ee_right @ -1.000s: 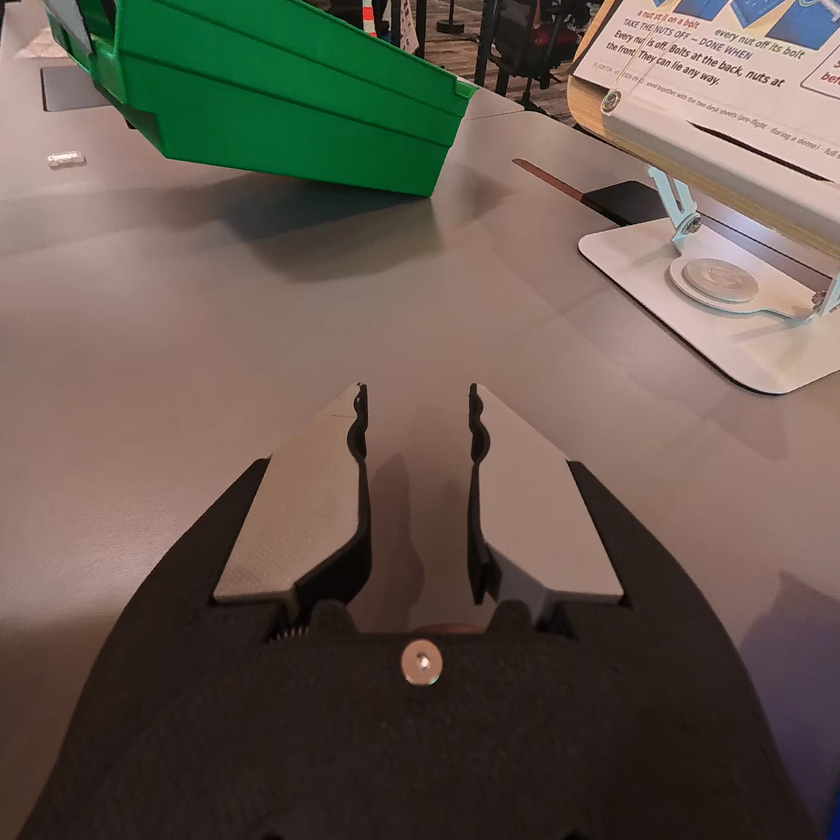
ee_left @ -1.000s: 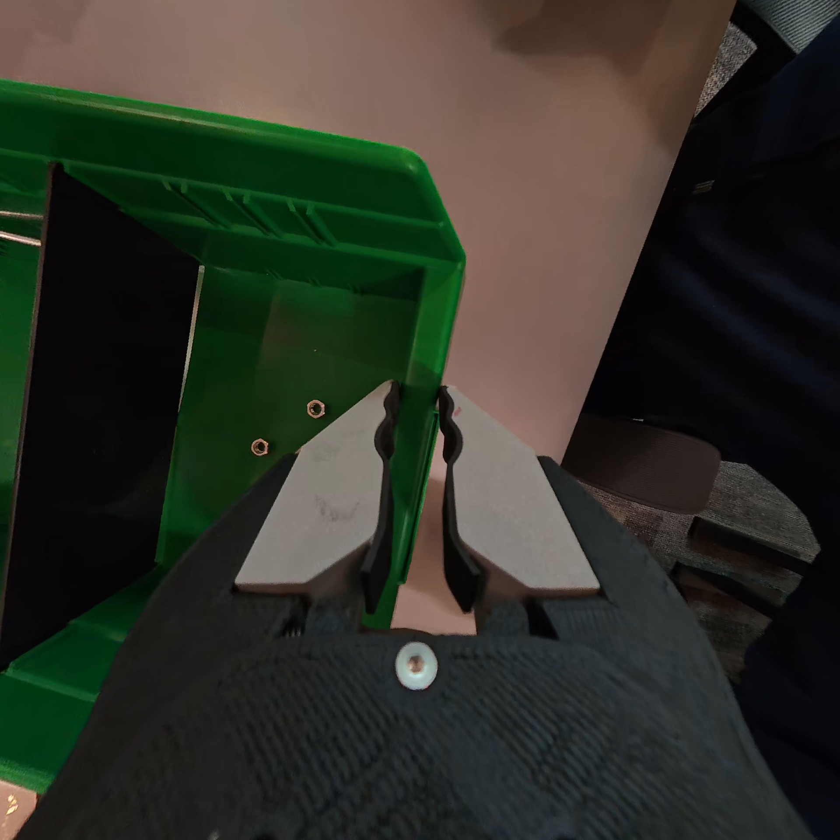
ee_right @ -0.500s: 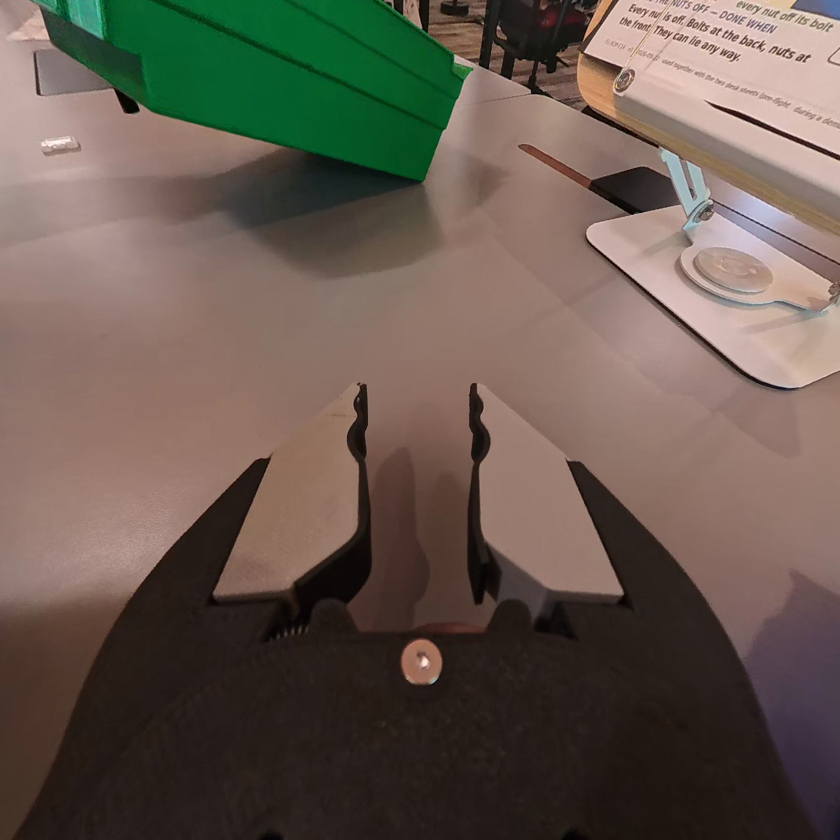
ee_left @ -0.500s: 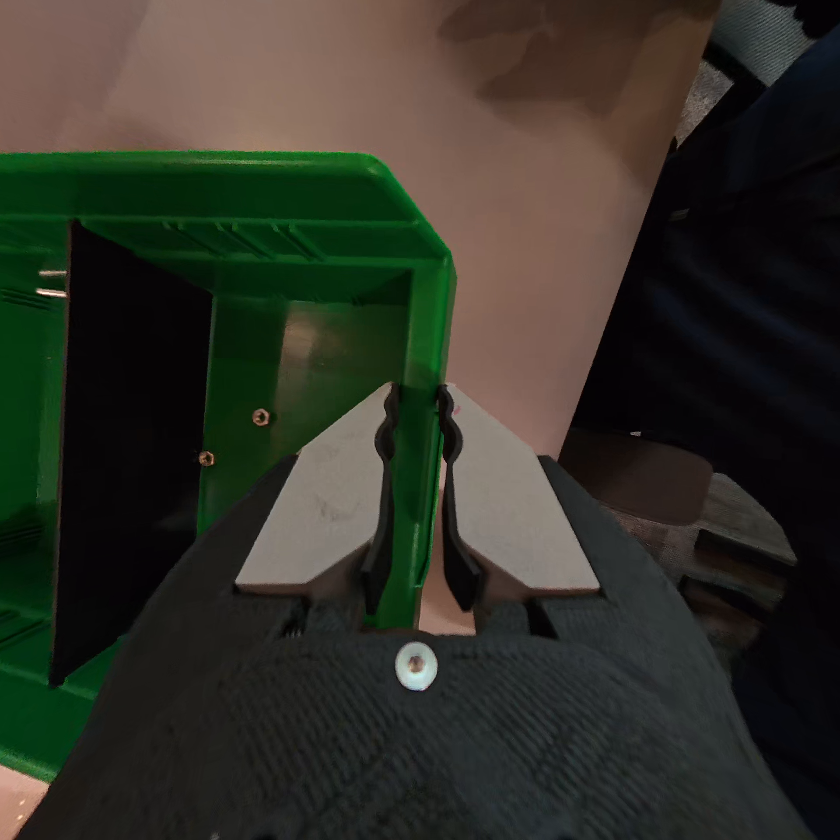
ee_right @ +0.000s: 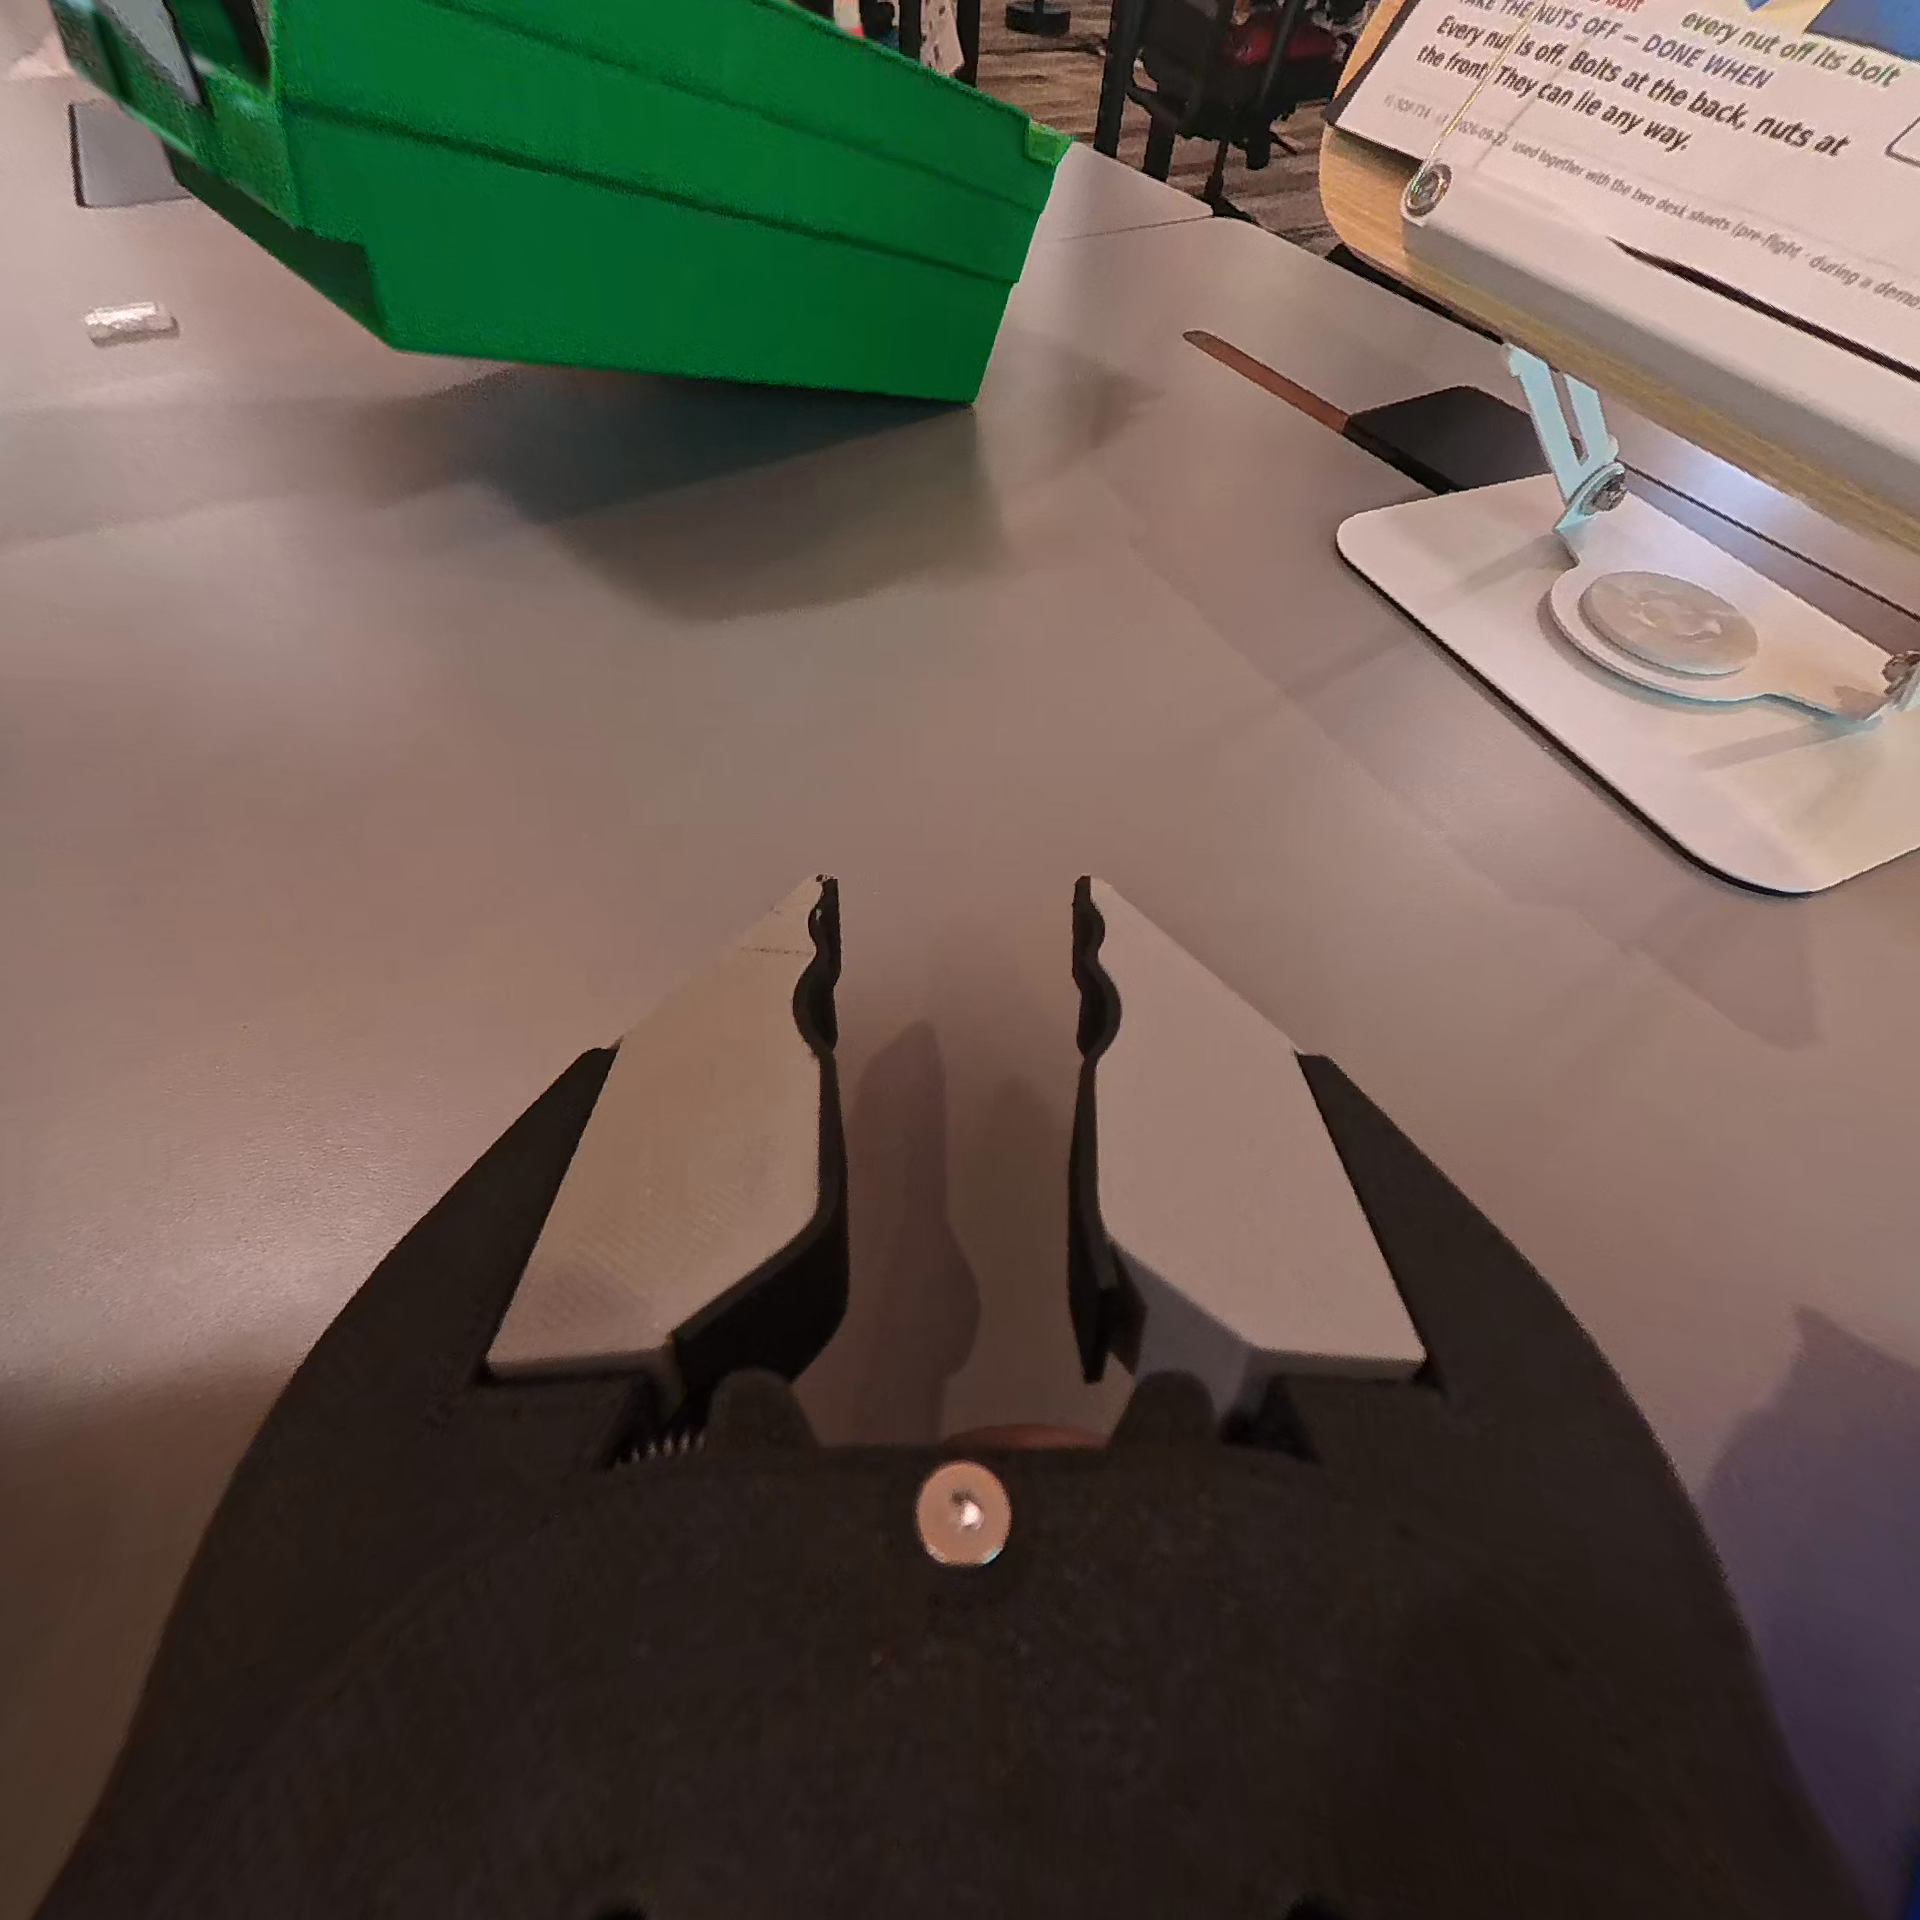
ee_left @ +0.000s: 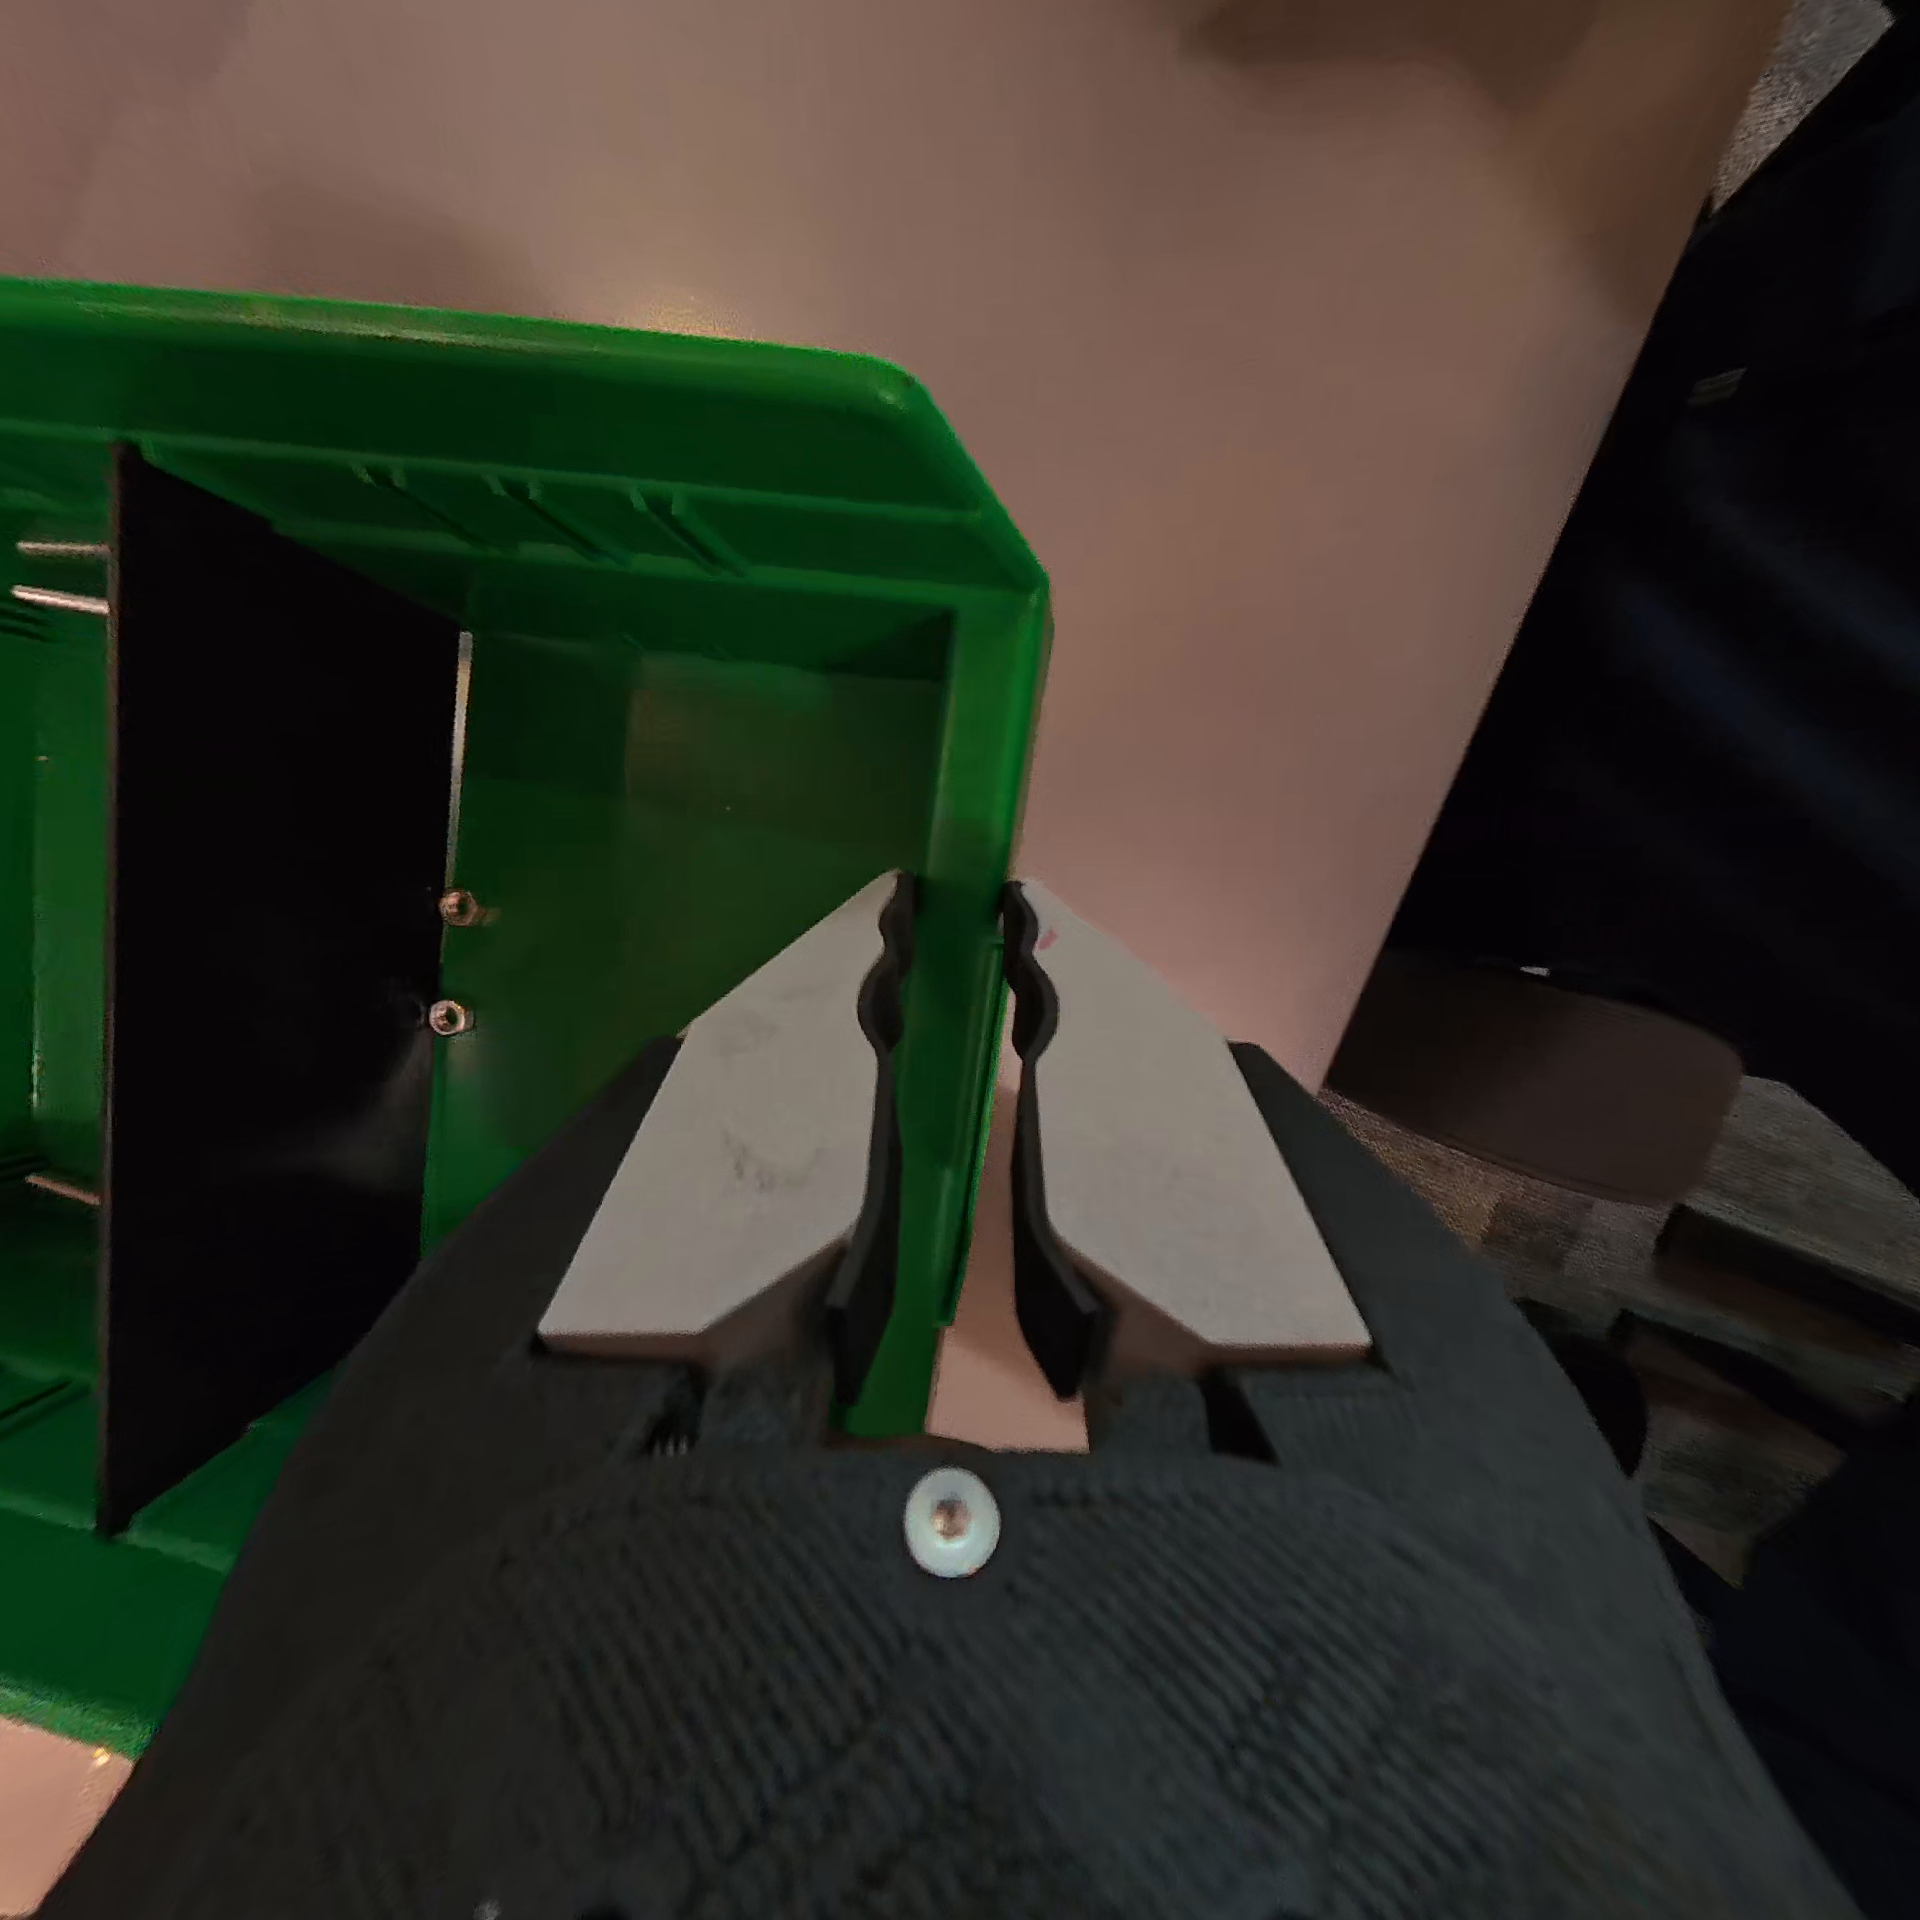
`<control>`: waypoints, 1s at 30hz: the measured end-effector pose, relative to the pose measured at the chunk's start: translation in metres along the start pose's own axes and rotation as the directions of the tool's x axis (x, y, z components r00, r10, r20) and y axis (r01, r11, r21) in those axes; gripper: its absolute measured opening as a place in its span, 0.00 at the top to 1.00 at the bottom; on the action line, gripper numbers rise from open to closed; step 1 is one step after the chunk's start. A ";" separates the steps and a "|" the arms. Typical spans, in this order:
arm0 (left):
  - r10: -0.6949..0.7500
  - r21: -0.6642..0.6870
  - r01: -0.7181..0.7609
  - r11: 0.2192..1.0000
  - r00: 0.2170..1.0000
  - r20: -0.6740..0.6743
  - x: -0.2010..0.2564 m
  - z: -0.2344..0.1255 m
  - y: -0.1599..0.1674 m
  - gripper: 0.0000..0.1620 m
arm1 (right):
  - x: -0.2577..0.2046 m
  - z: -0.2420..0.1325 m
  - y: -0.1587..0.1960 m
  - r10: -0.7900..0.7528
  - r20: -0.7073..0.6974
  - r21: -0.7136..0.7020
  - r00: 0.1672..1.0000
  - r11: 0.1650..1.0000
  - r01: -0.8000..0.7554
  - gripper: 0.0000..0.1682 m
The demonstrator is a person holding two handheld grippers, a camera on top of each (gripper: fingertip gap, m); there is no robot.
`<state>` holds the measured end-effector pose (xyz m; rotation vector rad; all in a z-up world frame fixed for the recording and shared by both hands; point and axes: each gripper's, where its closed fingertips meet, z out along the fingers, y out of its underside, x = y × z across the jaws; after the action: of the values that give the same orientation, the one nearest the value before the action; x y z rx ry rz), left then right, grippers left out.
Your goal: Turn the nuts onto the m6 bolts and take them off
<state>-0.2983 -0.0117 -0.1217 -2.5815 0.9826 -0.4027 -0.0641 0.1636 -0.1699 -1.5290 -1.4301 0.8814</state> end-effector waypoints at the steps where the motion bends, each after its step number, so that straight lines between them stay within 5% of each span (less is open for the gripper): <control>1: -0.002 0.013 0.002 1.000 1.000 0.008 0.001 0.004 0.002 0.90 | 0.000 0.000 0.000 0.000 0.000 0.002 1.000 1.000 0.000 0.75; 15: -0.088 0.066 0.084 0.994 0.995 0.053 0.005 0.067 0.030 0.89 | -0.002 -0.001 -0.002 -0.005 0.002 0.005 1.000 1.000 0.005 0.75; 23: -0.129 -0.041 0.129 0.991 0.992 0.018 0.006 0.052 0.059 0.89 | -0.007 -0.003 -0.006 -0.034 0.004 0.014 0.999 0.999 0.034 0.75; 27: -0.203 0.138 0.203 0.969 0.979 -0.016 -0.002 0.024 0.037 0.95 | -0.011 -0.005 -0.008 -0.060 0.002 0.017 0.998 0.998 0.060 0.75; 30: -0.274 0.302 0.213 0.929 0.945 0.176 -0.045 0.000 0.018 0.94 | -0.012 -0.005 -0.008 -0.069 0.002 0.015 0.998 0.998 0.068 0.75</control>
<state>-0.3411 0.0066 -0.1354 -2.4283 0.4891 -0.2912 -0.0641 0.1513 -0.1614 -1.4596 -1.4663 0.8514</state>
